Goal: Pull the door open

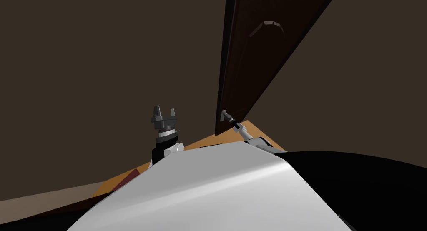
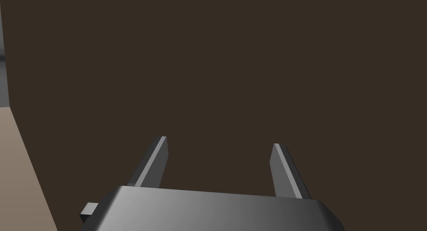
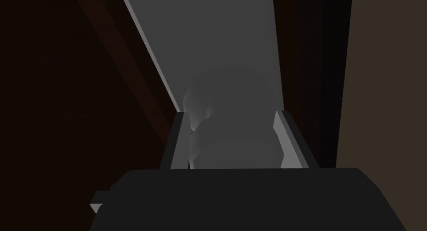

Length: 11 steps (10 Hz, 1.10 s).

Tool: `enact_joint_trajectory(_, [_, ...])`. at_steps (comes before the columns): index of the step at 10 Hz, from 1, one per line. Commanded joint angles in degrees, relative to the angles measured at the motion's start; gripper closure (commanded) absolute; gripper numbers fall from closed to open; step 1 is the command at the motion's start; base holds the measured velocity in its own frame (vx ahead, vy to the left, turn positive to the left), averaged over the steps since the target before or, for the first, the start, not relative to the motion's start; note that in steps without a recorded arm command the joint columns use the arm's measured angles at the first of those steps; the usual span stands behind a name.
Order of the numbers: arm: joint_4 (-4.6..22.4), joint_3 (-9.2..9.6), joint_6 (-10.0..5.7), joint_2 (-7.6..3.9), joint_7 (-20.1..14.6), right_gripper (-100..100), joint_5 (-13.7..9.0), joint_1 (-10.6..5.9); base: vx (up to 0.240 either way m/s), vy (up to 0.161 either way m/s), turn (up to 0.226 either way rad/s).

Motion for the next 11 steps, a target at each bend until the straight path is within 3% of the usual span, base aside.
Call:
enact_joint_trajectory(1, [0.0,-0.32,-0.01,-0.33,-2.8,100,-1.7,-0.28,-0.069,-0.081,0.142])
enact_joint_trajectory(11, [-0.2,0.09,1.36,-0.02,-15.8,100,-9.7,-0.44,-0.050,-0.059,0.103])
